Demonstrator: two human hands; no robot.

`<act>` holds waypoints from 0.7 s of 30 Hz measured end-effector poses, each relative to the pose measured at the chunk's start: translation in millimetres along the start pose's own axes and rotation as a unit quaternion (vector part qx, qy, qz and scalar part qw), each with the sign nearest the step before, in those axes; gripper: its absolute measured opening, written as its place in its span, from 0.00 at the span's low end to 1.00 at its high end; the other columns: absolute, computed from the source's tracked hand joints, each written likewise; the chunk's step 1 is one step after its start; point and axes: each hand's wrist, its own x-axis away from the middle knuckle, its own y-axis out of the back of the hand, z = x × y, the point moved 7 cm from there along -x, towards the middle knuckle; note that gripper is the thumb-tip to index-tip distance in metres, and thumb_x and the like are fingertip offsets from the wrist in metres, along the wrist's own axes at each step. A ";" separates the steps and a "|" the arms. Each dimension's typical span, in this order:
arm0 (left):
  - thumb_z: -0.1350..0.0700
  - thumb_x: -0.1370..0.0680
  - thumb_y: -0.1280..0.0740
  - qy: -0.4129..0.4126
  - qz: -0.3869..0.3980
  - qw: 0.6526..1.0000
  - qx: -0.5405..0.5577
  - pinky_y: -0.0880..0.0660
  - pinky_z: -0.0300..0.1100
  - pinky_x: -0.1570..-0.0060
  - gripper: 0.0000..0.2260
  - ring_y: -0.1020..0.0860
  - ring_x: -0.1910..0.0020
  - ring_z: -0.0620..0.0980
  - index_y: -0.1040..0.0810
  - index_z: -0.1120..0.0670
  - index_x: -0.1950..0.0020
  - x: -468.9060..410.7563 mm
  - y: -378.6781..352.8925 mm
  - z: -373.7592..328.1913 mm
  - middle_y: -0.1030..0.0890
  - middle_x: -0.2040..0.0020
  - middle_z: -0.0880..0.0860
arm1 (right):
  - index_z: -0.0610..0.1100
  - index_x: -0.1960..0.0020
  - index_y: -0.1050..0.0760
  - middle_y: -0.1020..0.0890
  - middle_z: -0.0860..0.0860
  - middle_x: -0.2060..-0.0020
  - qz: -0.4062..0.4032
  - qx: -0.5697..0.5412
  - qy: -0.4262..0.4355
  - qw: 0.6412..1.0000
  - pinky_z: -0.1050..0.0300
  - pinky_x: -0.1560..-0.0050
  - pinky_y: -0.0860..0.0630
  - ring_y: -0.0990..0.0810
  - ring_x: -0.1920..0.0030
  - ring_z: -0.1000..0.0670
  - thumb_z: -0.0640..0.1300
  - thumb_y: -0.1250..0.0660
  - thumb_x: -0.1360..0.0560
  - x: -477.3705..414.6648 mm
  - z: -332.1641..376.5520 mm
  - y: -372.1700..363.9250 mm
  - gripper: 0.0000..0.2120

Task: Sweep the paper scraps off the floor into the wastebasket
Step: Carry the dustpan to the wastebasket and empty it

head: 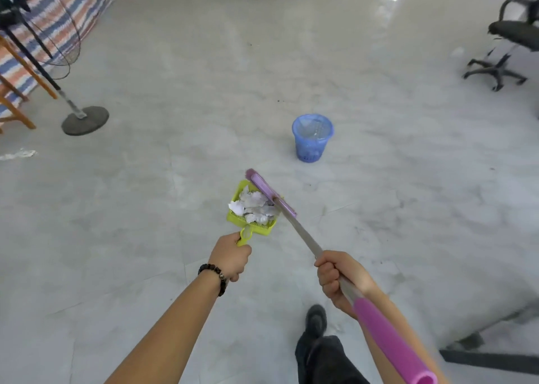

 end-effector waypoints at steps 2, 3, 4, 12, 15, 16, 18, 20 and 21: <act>0.66 0.27 0.44 -0.007 0.007 1.000 -0.009 0.49 0.36 0.72 0.10 0.46 0.75 0.48 0.30 0.52 0.54 -44.1 -8.9 -35.5 0.40 0.69 0.52 | 0.48 0.65 0.40 0.39 0.55 0.78 0.002 -0.025 0.001 1.000 0.68 0.85 0.40 0.40 0.83 0.58 0.34 0.41 0.25 -23.4 40.9 1.9 0.15; 0.66 0.27 0.44 -0.008 0.007 1.000 -0.010 0.49 0.35 0.73 0.10 0.46 0.75 0.48 0.30 0.52 0.54 -66.9 -13.4 -53.7 0.40 0.69 0.51 | 0.48 0.64 0.39 0.39 0.55 0.78 0.003 -0.039 0.006 0.999 0.68 0.85 0.40 0.40 0.83 0.58 0.34 0.41 0.25 -36.2 64.4 4.2 0.14; 0.66 0.27 0.44 -0.007 0.004 1.000 -0.008 0.49 0.35 0.73 0.10 0.46 0.75 0.48 0.29 0.52 0.54 -88.7 -17.3 -71.5 0.40 0.70 0.51 | 0.48 0.64 0.39 0.39 0.55 0.78 0.006 -0.053 0.010 0.999 0.69 0.85 0.40 0.40 0.83 0.58 0.34 0.41 0.25 -48.7 88.8 7.4 0.14; 0.66 0.26 0.42 -0.003 -0.014 1.000 -0.005 0.48 0.33 0.74 0.12 0.45 0.77 0.47 0.22 0.54 0.53 -227.6 -28.1 -238.5 0.39 0.70 0.51 | 0.50 0.57 0.36 0.40 0.57 0.78 0.056 -0.156 0.048 0.985 0.68 0.86 0.40 0.40 0.84 0.59 0.34 0.38 0.33 -110.9 304.5 12.8 0.13; 0.66 0.25 0.42 -0.009 -0.014 1.000 -0.006 0.48 0.34 0.73 0.14 0.46 0.76 0.48 0.21 0.53 0.49 -261.1 -21.6 -287.1 0.40 0.69 0.51 | 0.49 0.55 0.35 0.42 0.57 0.77 0.054 -0.165 0.070 0.982 0.68 0.86 0.42 0.41 0.83 0.59 0.34 0.41 0.27 -123.8 363.6 4.7 0.10; 0.66 0.25 0.42 -0.015 -0.012 1.000 -0.004 0.49 0.35 0.72 0.14 0.46 0.76 0.48 0.21 0.53 0.48 -272.6 -19.4 -301.2 0.40 0.69 0.51 | 0.49 0.56 0.35 0.42 0.57 0.77 0.050 -0.168 0.079 0.981 0.68 0.86 0.43 0.42 0.83 0.59 0.34 0.41 0.27 -128.9 379.7 1.8 0.10; 0.66 0.25 0.41 -0.030 -0.012 0.999 -0.005 0.49 0.34 0.73 0.15 0.46 0.76 0.48 0.20 0.52 0.47 -298.7 -13.2 -328.8 0.41 0.69 0.50 | 0.49 0.58 0.37 0.43 0.57 0.76 0.043 -0.182 0.102 0.977 0.68 0.86 0.44 0.42 0.83 0.59 0.33 0.36 0.34 -140.2 409.3 -3.8 0.15; 0.66 0.25 0.41 -0.046 -0.008 0.999 -0.018 0.48 0.33 0.75 0.15 0.45 0.76 0.47 0.20 0.54 0.47 -329.8 -7.2 -355.9 0.40 0.70 0.50 | 0.51 0.57 0.37 0.43 0.57 0.76 0.058 -0.202 0.118 0.970 0.68 0.87 0.43 0.42 0.83 0.59 0.34 0.28 0.46 -150.6 437.0 -15.9 0.26; 0.66 0.25 0.41 -0.053 -0.002 0.998 -0.028 0.48 0.33 0.75 0.14 0.45 0.76 0.47 0.20 0.55 0.46 -346.1 -5.0 -368.8 0.40 0.70 0.50 | 0.51 0.57 0.37 0.42 0.57 0.77 0.058 -0.214 0.120 0.968 0.67 0.87 0.43 0.42 0.83 0.59 0.34 0.26 0.50 -156.2 448.1 -21.4 0.29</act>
